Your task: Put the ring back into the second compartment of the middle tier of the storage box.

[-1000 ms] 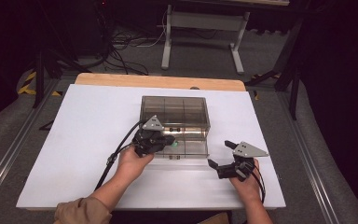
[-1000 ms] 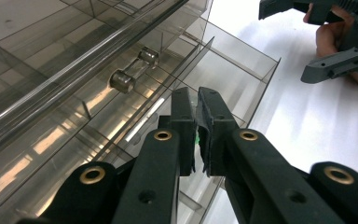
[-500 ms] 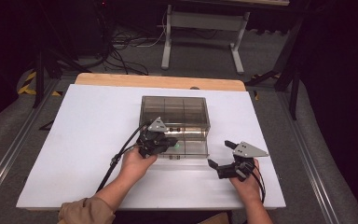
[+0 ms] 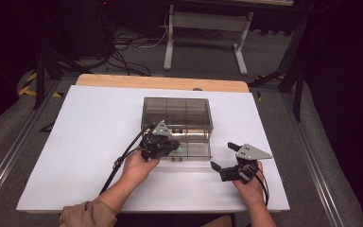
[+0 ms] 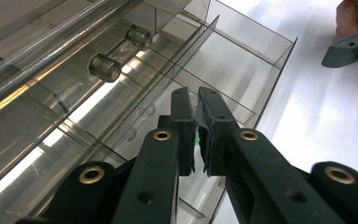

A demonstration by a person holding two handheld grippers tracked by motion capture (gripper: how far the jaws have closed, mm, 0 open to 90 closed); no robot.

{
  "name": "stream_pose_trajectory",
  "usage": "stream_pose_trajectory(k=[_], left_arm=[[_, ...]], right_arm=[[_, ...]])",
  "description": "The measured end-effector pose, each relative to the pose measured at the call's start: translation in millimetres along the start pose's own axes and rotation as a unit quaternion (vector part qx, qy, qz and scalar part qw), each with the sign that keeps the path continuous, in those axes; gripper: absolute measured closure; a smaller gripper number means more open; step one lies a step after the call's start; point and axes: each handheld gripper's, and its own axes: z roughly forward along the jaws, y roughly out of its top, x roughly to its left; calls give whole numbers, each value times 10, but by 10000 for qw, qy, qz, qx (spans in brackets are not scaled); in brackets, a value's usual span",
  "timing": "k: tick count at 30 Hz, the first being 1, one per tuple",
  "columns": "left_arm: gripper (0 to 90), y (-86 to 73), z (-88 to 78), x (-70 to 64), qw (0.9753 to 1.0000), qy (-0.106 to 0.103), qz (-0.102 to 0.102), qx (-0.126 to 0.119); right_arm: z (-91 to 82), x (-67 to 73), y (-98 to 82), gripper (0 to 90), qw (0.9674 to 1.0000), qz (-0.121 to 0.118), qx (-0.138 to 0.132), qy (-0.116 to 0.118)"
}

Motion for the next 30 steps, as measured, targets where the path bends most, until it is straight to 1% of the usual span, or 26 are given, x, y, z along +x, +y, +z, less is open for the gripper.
stream_pose_trajectory(k=[7,9,13,15,19,21,22,24,25,26,27,28,30], left_arm=[[848,-6,22,-23,9999,79,95,69],[827,-6,26,-25,9998,84,132,94],[794,-8,27,-34,9999,92,130,67],[755,-5,7,-33,9999,48,123,7],[704,10,-78,-39,9997,-96,91,-189],[683,13,-133,-45,9995,-91,121,-268],[663,13,-162,-41,9994,-108,132,-291],[623,6,-216,-32,9992,-137,106,-361],[588,1,-245,-27,9991,-170,78,-392],[541,-4,-276,-20,9988,-188,54,-440],[497,-11,-309,-19,9986,-206,12,-477],[474,-18,-340,-16,9984,-236,4,-521],[416,-31,-398,-10,9980,-282,-13,-570]], right_arm=[[0,0,1,9,10000,0,8,3],[1,1,1,8,10000,-6,11,4],[0,0,1,9,10000,-2,10,9],[0,1,1,8,10000,-5,10,7],[-12,0,4,7,10000,-4,-20,-11],[-20,-3,5,7,10000,-1,-21,-20],[-24,-3,9,7,10000,-15,-27,-8],[-42,10,31,6,9998,-152,-57,64],[-58,24,43,6,9995,-277,-116,75],[-75,46,48,6,9992,-346,-182,1],[-85,62,50,8,9991,-367,-218,-36],[-86,62,51,10,9990,-382,-228,-15],[-80,52,48,4,9993,-327,-166,-34]])
